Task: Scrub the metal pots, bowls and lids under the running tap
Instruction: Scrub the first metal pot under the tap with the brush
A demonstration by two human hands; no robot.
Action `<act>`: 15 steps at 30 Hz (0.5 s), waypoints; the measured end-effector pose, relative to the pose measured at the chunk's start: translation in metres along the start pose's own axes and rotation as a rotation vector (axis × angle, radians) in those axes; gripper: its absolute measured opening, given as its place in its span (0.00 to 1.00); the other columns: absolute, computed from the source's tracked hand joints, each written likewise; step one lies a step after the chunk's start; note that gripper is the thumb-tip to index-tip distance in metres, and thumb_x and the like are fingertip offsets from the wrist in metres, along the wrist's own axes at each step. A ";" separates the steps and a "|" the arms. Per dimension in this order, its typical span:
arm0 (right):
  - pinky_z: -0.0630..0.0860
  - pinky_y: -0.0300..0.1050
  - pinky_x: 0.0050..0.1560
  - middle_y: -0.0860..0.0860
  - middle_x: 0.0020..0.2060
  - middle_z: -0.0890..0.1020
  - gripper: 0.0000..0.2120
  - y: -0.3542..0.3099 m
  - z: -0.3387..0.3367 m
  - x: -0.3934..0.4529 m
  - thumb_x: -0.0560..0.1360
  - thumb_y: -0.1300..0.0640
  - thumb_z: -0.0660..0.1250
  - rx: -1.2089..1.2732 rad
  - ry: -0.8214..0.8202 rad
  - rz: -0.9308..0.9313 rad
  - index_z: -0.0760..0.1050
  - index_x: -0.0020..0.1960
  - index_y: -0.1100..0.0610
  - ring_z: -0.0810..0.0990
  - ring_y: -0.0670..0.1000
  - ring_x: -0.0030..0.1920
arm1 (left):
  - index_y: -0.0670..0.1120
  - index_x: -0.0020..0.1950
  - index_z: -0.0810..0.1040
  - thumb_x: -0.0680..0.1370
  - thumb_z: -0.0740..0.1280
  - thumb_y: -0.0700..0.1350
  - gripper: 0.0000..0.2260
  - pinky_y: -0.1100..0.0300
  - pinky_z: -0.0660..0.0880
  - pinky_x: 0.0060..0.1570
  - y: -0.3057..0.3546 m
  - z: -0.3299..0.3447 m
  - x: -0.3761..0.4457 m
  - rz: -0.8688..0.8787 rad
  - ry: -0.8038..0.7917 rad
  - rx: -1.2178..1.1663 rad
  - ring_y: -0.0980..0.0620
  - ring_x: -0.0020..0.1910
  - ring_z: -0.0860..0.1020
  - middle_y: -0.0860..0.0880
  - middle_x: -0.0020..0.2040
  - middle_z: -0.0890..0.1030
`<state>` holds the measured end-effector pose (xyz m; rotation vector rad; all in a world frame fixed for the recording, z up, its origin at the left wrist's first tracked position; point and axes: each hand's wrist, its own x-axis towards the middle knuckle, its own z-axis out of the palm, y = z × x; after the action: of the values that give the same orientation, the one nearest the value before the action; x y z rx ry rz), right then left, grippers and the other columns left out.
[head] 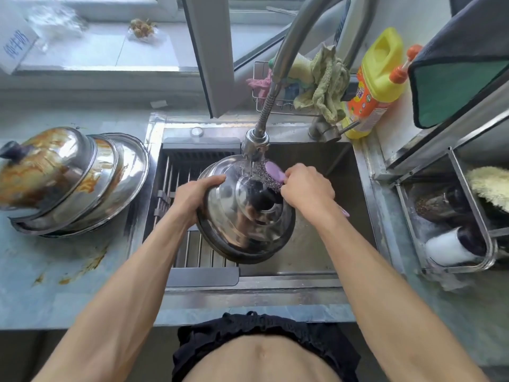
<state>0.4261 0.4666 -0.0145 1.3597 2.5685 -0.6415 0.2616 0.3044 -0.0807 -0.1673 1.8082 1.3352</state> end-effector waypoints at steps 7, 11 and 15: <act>0.70 0.51 0.44 0.55 0.45 0.79 0.14 0.009 0.006 0.005 0.82 0.50 0.53 0.076 -0.030 -0.100 0.77 0.52 0.53 0.78 0.61 0.47 | 0.40 0.53 0.85 0.68 0.77 0.65 0.29 0.47 0.83 0.51 -0.004 0.006 -0.005 0.087 0.042 0.053 0.41 0.48 0.86 0.41 0.47 0.87; 0.74 0.50 0.46 0.56 0.50 0.81 0.13 -0.007 0.001 0.006 0.78 0.53 0.58 0.075 -0.080 -0.164 0.80 0.55 0.51 0.80 0.62 0.49 | 0.40 0.46 0.82 0.81 0.63 0.62 0.25 0.56 0.79 0.42 -0.008 0.028 -0.010 0.097 0.119 0.060 0.46 0.41 0.82 0.43 0.43 0.84; 0.69 0.48 0.41 0.55 0.42 0.78 0.06 -0.022 0.014 -0.011 0.77 0.55 0.60 0.016 -0.123 -0.291 0.75 0.43 0.53 0.77 0.61 0.42 | 0.40 0.47 0.82 0.78 0.64 0.64 0.26 0.50 0.81 0.49 -0.024 0.028 -0.002 0.034 0.188 0.073 0.46 0.43 0.82 0.42 0.46 0.85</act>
<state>0.4136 0.4412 -0.0169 0.9243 2.6859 -0.7652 0.2914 0.3167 -0.0977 -0.2299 2.0219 1.3113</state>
